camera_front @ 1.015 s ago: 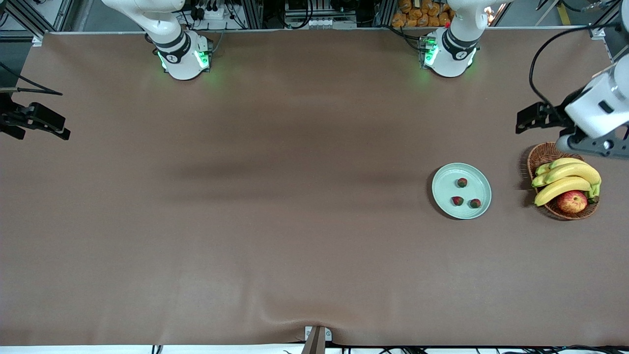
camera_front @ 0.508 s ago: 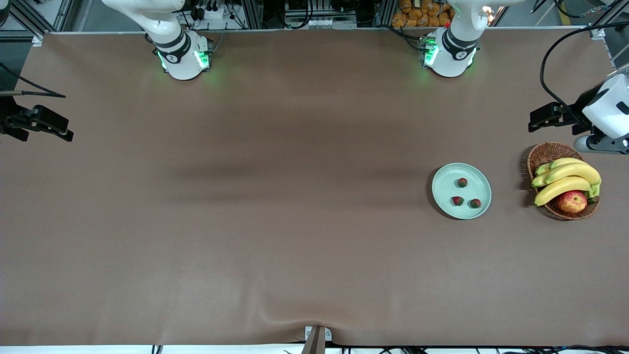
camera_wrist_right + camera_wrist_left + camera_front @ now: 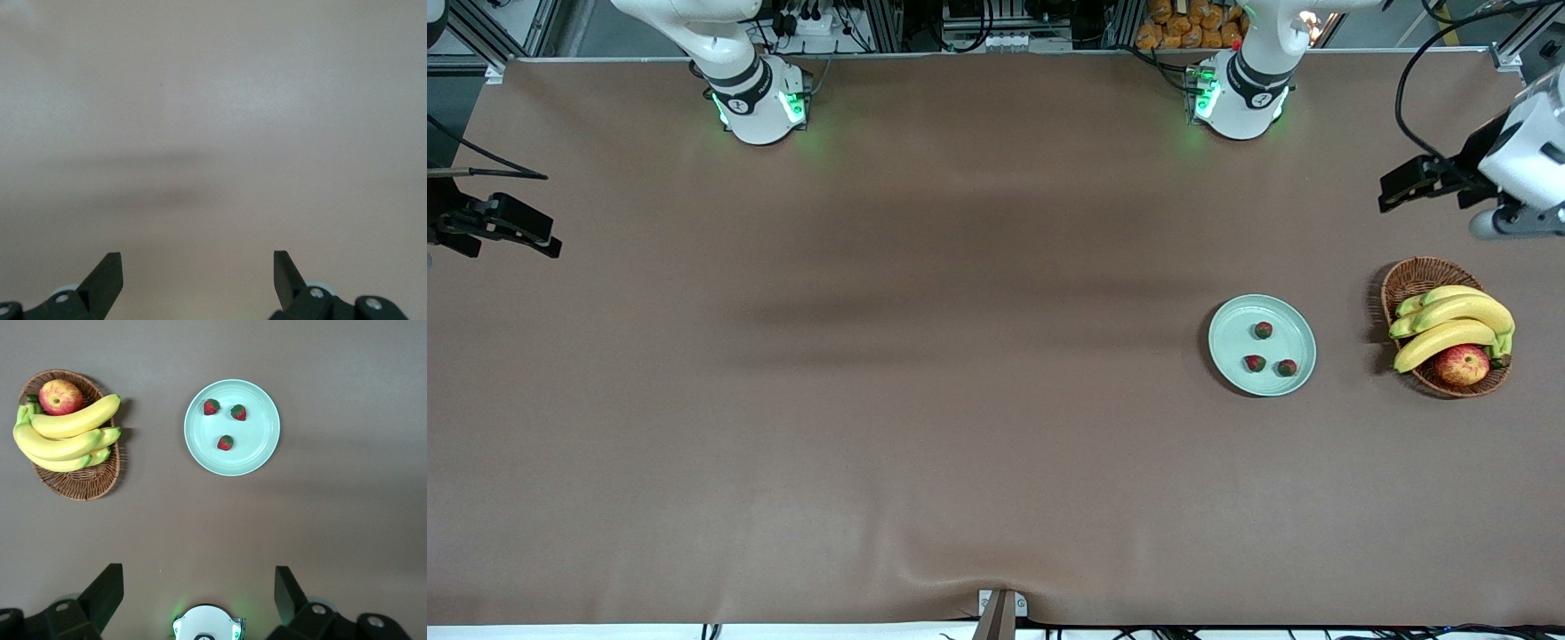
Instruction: Collect all strawberries into plate
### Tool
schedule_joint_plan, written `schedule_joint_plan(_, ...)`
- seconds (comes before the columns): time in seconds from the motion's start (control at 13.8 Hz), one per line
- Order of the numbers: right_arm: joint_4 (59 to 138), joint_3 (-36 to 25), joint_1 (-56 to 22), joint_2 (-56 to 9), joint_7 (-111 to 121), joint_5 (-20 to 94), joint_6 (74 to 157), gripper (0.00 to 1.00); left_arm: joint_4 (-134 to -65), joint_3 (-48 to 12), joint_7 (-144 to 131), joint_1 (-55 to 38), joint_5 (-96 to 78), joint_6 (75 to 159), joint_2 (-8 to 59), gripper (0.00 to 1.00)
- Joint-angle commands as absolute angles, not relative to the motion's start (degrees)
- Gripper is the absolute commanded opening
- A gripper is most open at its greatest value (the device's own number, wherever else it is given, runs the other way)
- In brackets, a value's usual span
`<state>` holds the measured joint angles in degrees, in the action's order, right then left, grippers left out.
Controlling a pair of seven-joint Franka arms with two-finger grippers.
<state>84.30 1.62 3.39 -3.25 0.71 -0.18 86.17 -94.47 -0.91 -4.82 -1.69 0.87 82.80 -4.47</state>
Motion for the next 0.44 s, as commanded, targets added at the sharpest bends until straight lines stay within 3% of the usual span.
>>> schedule_joint_plan(0.0,83.32,1.49,3.34,-3.34,0.97,-0.18,85.6,1.0,-95.11,0.18,-2.2,-1.59,1.41,83.59,-7.21,1.0)
schedule_joint_plan(0.36,83.5,1.41,3.43,-3.34,0.97,-0.18,85.52,1.0,-90.79,0.09,-1.68,-1.67,1.5,81.83,-4.04,1.0)
